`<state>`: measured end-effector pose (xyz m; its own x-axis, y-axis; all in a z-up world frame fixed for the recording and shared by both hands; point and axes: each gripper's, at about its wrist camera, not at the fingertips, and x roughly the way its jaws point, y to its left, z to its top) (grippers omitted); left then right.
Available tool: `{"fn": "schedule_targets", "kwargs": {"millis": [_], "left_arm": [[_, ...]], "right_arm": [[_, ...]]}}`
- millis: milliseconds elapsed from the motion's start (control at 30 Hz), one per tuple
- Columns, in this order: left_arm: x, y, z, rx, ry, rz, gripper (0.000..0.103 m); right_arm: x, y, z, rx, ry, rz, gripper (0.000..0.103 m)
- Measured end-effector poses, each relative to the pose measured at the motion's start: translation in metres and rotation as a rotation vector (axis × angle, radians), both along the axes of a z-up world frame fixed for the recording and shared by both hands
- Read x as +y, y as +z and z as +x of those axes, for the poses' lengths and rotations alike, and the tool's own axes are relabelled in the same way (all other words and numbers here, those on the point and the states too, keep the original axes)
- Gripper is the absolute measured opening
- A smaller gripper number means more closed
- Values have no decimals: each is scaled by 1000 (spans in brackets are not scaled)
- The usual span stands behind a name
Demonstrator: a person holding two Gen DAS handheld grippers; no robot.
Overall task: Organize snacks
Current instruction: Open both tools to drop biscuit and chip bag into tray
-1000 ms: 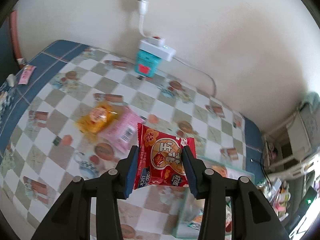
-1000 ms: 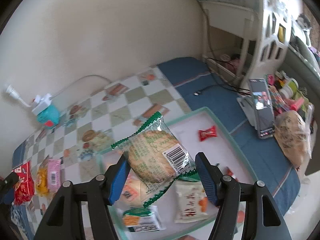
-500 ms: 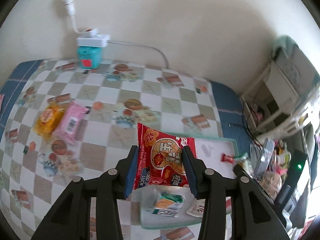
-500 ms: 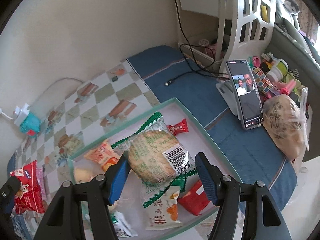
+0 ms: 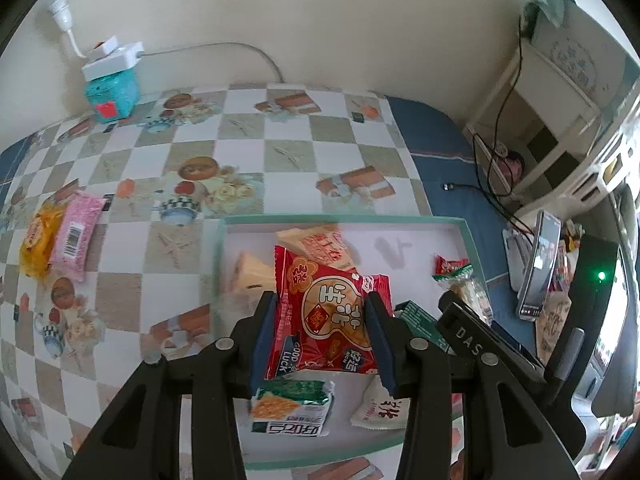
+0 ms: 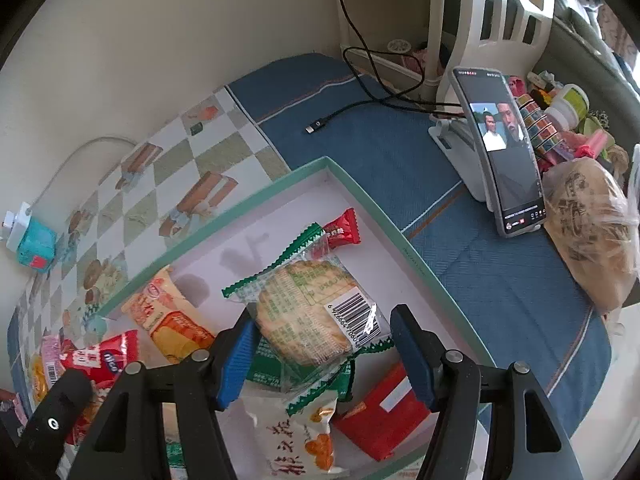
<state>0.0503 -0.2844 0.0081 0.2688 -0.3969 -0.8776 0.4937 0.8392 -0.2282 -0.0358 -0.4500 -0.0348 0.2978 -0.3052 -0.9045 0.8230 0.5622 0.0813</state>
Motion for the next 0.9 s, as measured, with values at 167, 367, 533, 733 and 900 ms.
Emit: {"fn": "schedule_targets", "kwargs": {"millis": [167, 367, 533, 733, 900], "left_arm": [[-13, -8, -4, -2, -29, 17, 46], [-13, -11, -3, 13, -19, 23, 59], [0, -5, 6, 19, 28, 21, 69], [29, -3, 26, 25, 146, 45, 90], [62, -7, 44, 43, 240, 57, 92]], "right_arm": [[-6, -7, -2, 0, -15, 7, 70], [-12, -13, -5, 18, -36, 30, 75], [-11, -8, -6, 24, -38, 19, 87], [-3, 0, -1, 35, -15, -6, 103], [9, 9, 3, 24, 12, -19, 103]]}}
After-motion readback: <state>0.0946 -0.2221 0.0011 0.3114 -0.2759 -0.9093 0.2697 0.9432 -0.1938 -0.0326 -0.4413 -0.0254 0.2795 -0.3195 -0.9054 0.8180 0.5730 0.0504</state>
